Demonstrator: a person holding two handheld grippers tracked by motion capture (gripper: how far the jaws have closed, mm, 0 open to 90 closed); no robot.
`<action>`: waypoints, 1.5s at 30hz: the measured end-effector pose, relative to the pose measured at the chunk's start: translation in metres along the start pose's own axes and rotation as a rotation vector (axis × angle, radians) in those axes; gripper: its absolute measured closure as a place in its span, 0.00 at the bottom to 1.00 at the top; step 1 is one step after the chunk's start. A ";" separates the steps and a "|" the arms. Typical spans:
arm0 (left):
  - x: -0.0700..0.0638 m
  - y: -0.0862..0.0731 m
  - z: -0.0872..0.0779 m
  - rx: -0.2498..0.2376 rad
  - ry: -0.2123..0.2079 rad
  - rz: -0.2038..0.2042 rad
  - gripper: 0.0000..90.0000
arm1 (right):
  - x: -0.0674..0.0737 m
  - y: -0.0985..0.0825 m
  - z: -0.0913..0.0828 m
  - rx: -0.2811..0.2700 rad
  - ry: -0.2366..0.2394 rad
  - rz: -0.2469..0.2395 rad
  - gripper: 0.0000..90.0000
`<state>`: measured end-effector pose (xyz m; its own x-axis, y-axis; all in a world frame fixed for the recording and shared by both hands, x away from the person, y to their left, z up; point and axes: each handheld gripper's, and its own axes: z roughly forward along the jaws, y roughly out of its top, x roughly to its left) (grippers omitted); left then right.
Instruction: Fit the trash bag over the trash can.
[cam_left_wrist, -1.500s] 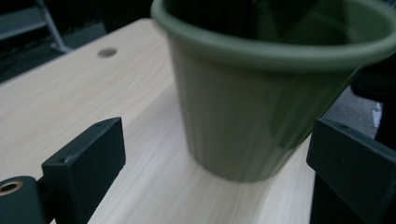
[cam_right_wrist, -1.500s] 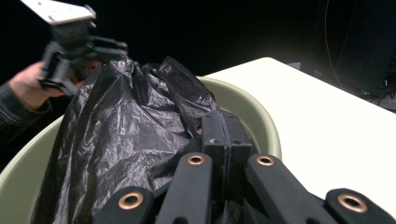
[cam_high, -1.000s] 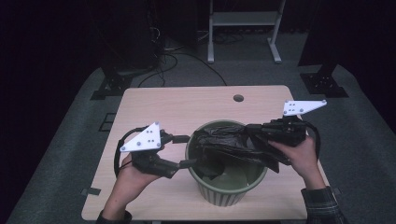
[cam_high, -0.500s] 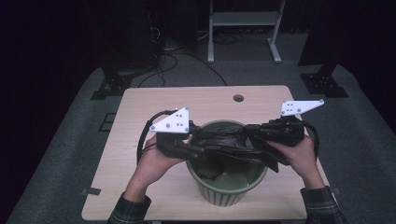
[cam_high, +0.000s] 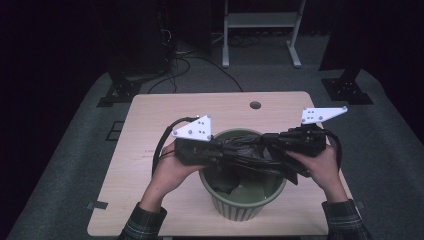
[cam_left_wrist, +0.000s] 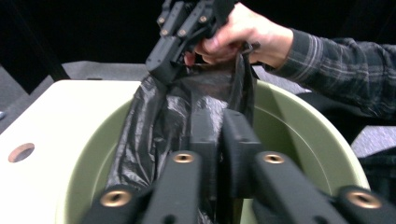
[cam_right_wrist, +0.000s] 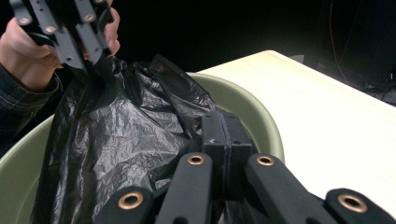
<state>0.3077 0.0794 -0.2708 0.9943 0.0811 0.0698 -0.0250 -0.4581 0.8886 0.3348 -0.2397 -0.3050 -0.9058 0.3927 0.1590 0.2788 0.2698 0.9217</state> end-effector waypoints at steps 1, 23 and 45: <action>0.000 0.000 0.001 0.001 -0.003 -0.001 0.99 | 0.000 0.000 0.000 0.000 0.000 0.000 1.00; 0.033 -0.014 -0.006 -0.028 0.249 -0.144 1.00 | 0.008 -0.007 -0.042 -0.077 -0.032 0.011 0.81; 0.032 -0.051 -0.044 -0.065 0.340 -0.235 1.00 | 0.012 -0.016 -0.061 -0.114 -0.062 0.022 0.73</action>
<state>0.3363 0.1445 -0.2934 0.8830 0.4695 -0.0025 0.1814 -0.3364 0.9241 0.2997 -0.2928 -0.2959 -0.8775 0.4518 0.1609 0.2572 0.1601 0.9530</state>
